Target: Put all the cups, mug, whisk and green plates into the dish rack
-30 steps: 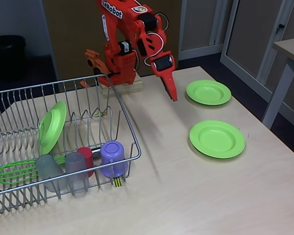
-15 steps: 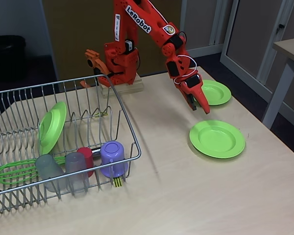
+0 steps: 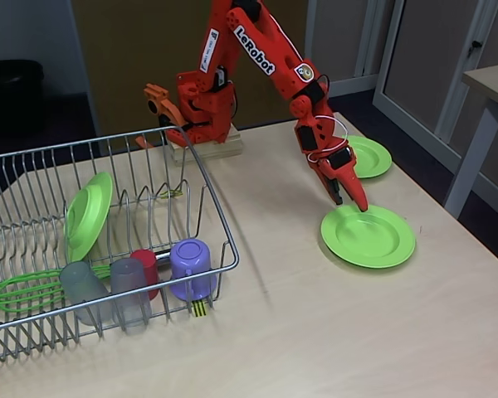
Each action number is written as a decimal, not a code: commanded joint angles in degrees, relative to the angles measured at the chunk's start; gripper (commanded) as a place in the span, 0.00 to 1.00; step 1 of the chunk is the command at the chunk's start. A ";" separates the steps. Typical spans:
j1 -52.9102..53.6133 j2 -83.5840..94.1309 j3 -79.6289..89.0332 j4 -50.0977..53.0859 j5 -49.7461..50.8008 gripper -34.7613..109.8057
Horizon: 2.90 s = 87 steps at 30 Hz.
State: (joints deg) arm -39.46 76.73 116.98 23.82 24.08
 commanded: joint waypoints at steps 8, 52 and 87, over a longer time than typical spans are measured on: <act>-0.53 -2.02 -2.29 -1.76 0.97 0.48; 2.11 -3.34 -36.65 31.38 -2.81 0.24; 25.84 12.57 -80.77 67.94 -10.11 0.24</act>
State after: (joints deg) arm -17.05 81.65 33.05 90.70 12.74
